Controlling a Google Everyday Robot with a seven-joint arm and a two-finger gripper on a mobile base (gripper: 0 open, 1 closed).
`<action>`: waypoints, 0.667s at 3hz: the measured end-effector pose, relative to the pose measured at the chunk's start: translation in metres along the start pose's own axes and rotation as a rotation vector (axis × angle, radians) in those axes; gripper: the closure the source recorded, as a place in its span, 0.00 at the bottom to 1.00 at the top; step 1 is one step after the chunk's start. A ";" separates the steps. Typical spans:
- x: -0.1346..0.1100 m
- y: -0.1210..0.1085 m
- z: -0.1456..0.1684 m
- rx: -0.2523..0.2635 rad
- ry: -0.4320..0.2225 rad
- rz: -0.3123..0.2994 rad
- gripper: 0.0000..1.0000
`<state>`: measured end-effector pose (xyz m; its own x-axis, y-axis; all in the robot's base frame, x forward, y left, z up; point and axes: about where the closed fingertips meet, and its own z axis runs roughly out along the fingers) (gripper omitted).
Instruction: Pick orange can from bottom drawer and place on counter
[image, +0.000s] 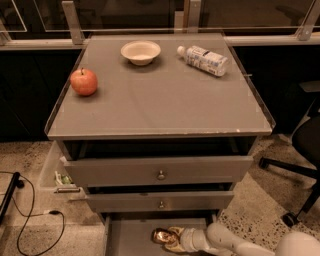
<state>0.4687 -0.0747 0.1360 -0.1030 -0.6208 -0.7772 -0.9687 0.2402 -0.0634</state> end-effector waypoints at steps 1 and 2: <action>-0.008 -0.001 -0.025 -0.023 -0.032 0.031 1.00; -0.028 -0.005 -0.087 -0.028 -0.084 0.031 1.00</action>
Offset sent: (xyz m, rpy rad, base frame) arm -0.0175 -0.1117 0.1573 0.1420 -0.0087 -0.0046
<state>0.4572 -0.1233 0.2130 -0.1150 -0.5485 -0.8282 -0.9714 0.2363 -0.0216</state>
